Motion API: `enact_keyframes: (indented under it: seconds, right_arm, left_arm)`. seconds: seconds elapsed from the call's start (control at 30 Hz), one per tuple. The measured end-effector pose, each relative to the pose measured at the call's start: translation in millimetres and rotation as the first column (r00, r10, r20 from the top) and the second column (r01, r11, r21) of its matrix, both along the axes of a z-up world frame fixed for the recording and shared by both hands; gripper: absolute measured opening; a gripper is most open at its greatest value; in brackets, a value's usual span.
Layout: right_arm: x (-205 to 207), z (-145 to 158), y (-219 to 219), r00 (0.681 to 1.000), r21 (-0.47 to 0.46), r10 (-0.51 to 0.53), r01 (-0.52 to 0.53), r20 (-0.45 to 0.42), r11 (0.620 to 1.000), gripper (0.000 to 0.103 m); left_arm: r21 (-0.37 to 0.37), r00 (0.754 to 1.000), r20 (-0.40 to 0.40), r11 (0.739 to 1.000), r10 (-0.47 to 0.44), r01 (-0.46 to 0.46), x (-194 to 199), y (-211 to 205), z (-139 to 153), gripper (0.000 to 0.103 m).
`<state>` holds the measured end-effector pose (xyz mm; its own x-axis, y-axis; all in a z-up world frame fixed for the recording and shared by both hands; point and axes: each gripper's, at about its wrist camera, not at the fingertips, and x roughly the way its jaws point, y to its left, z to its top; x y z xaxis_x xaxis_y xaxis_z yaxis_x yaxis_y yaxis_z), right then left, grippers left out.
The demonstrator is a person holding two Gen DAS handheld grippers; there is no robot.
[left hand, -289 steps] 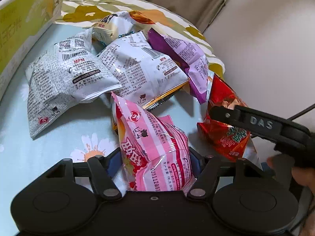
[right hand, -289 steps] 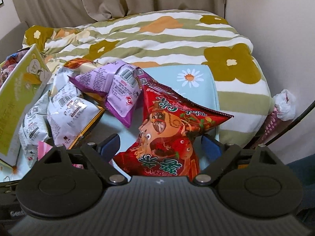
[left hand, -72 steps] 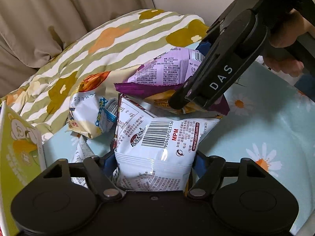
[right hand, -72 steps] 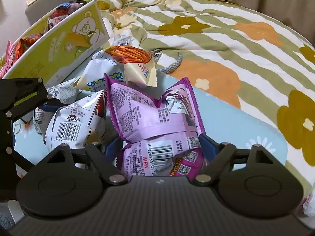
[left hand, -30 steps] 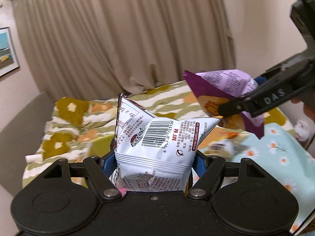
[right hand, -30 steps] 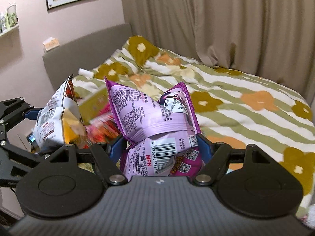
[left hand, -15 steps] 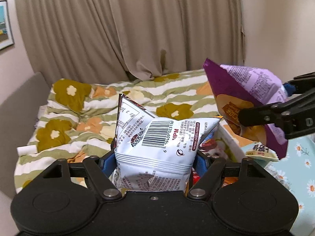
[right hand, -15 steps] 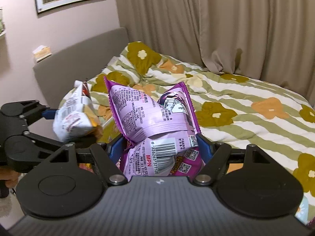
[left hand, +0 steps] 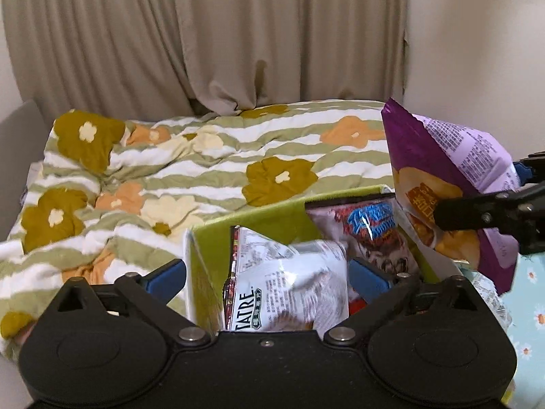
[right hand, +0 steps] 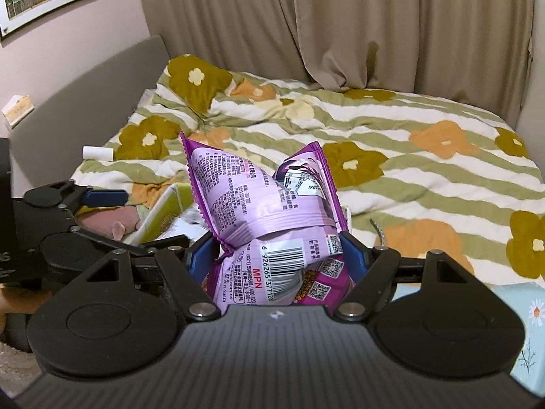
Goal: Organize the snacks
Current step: 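Carry both bags into the cardboard box and open both tools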
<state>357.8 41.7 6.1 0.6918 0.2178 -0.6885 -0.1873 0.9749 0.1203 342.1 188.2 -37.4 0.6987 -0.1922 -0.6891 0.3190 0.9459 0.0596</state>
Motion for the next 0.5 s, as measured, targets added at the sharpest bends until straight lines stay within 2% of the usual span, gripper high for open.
enact_keyframes:
  seconds: [0.3,0.5]
  right_arm:
    - [-10.4,6.9,12.0,0.997,0.010,0.075,-0.075,0.014,0.997,0.091]
    - [-7.8,6.6,29.0,0.991,0.040,0.134,-0.133,-0.005,0.990,0.092]
  left_arm:
    - [-0.014,0.996,0.026,0.996,0.087,-0.087,-44.5,17.7,16.1,0.103]
    - [-0.020,0.990,0.027,0.991,0.136,-0.136,-60.2,26.4,19.9,0.103]
